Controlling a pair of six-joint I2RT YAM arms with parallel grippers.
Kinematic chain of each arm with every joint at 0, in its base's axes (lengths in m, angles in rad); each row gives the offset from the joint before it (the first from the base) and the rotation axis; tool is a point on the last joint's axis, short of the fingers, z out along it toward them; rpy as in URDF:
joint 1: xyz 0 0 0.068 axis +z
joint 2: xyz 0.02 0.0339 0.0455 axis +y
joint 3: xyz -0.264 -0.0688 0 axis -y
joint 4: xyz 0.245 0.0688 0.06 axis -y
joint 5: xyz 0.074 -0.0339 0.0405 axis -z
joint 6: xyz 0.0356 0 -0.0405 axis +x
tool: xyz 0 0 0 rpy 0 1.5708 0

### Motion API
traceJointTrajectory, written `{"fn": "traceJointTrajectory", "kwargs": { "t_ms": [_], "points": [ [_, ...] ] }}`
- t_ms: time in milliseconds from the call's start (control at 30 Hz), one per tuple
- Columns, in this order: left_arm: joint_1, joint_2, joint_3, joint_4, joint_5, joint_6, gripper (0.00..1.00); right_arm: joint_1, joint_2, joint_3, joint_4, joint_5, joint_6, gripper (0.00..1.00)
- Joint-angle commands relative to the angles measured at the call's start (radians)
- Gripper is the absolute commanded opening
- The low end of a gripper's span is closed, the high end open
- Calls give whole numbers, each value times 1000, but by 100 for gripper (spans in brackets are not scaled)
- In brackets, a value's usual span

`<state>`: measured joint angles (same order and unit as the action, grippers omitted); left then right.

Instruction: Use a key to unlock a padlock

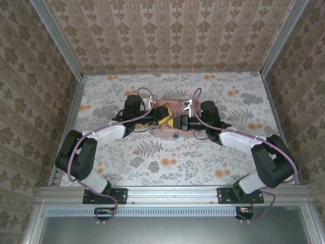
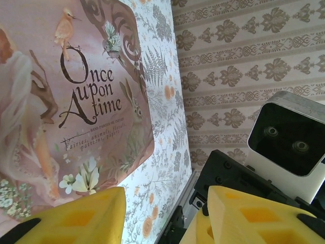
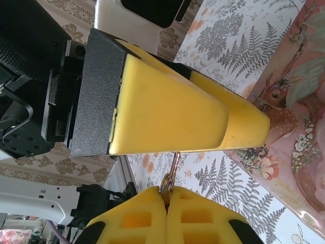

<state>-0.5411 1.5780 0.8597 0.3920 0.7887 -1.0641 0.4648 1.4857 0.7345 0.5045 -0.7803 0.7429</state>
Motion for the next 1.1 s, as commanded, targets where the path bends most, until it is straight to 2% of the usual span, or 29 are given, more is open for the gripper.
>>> {"fn": "traceJointTrajectory", "kwargs": {
  "t_ms": [0, 700, 800, 900, 1033, 1067],
  "points": [
    [-16, 15, 24, 64, 4, -28, 46, -6, -13, -22, 51, -32, 21, 0],
    [-67, 43, -2, 169, 5, -86, 24, -24, 5, -30, 86, -14, 51, 0],
    [-71, 48, -1, 169, 7, -86, 16, -25, 12, -32, 91, -9, 55, 0],
    [-74, 55, 2, 168, 4, -86, 2, -24, 18, -34, 97, -4, 60, 0],
    [-72, 58, 2, 163, -17, -88, 0, -29, 20, -39, 101, 3, 68, 0],
    [-68, 57, 2, 162, -25, -88, 0, -32, 18, -43, 104, 4, 71, 8]
  ]
}}
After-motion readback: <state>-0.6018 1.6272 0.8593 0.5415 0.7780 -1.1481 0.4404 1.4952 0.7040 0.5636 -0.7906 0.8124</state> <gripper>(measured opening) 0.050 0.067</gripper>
